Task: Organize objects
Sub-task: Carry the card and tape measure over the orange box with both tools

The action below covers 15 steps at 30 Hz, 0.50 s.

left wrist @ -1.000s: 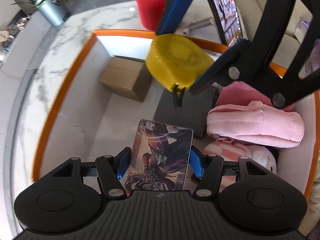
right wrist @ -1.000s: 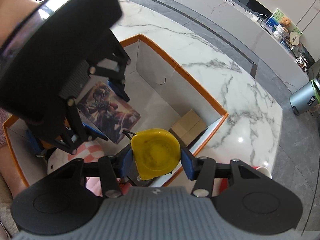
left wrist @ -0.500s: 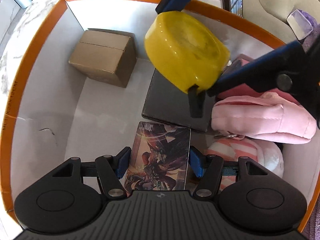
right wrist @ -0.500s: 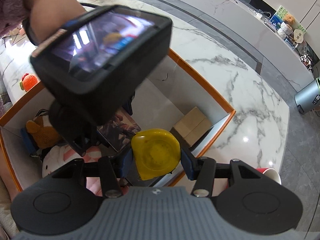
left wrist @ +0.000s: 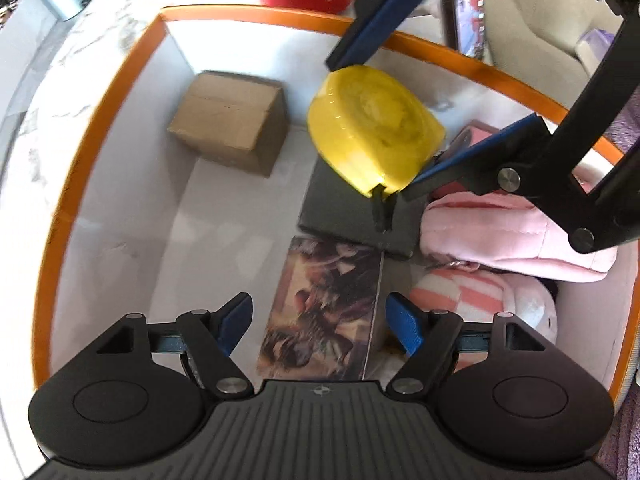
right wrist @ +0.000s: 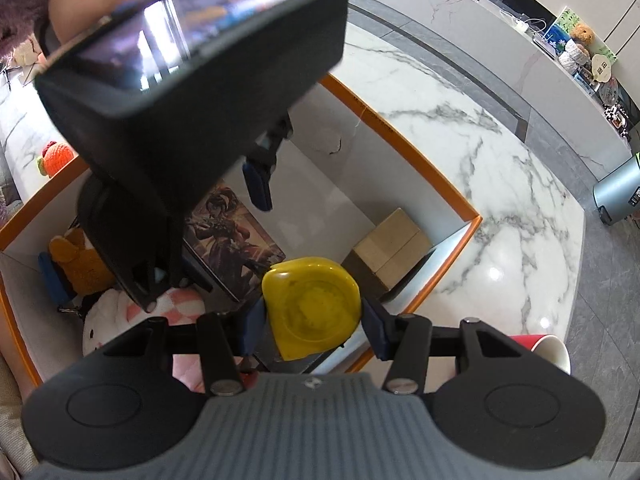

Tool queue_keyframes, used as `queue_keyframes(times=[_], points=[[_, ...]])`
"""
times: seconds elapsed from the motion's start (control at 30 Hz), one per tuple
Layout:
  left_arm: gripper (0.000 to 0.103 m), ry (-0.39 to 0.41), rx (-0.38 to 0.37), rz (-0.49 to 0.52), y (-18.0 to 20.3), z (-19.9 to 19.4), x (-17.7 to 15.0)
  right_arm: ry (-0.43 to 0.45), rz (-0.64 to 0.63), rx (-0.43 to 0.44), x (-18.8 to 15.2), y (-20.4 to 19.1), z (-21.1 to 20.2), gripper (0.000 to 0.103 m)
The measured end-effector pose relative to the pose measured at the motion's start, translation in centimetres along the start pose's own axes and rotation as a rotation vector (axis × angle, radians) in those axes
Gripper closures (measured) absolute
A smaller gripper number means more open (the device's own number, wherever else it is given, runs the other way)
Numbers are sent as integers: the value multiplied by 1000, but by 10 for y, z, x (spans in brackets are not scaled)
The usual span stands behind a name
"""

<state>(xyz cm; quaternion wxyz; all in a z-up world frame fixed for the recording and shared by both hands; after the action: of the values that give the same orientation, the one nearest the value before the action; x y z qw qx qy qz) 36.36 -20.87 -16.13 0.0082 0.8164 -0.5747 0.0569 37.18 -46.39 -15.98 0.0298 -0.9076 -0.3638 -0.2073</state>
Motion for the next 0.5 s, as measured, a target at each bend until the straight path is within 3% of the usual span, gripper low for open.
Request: queue_keyframes(times=[0.1, 0.23, 0.27, 0.3, 0.33, 0.5], points=[[32, -73, 15, -85, -1, -1, -6, 3, 1, 1, -1, -2, -1, 49], [32, -134, 19, -208, -2, 1, -15, 3, -2, 3, -3, -5, -1, 49], [38, -145, 12, -227, -2, 3, -17, 2, -1, 5, -4, -6, -2, 49], [54, -152, 13, -235, -1, 7, -19, 1, 0, 6, -5, -6, -2, 49], [59, -155, 11, -242, -1, 11, -20, 1, -1, 5, -4, -8, -2, 49], [61, -108, 16, -235, 1, 16, -25, 3, 0, 4, -7, -9, -6, 49]])
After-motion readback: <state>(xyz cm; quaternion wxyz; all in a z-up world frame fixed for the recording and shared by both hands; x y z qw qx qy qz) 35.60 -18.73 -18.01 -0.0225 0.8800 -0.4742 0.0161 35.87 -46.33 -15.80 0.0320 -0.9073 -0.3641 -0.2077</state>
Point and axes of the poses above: each gripper's, at about its wrist camera, not at the fingertips, and z roughly the way its jaws point, y to its right, x to its top, the point moved 2 cm from there along z, roughly the way its jaws point, and after that the axes turned 9 degrees about z, right-handed, at the moved point
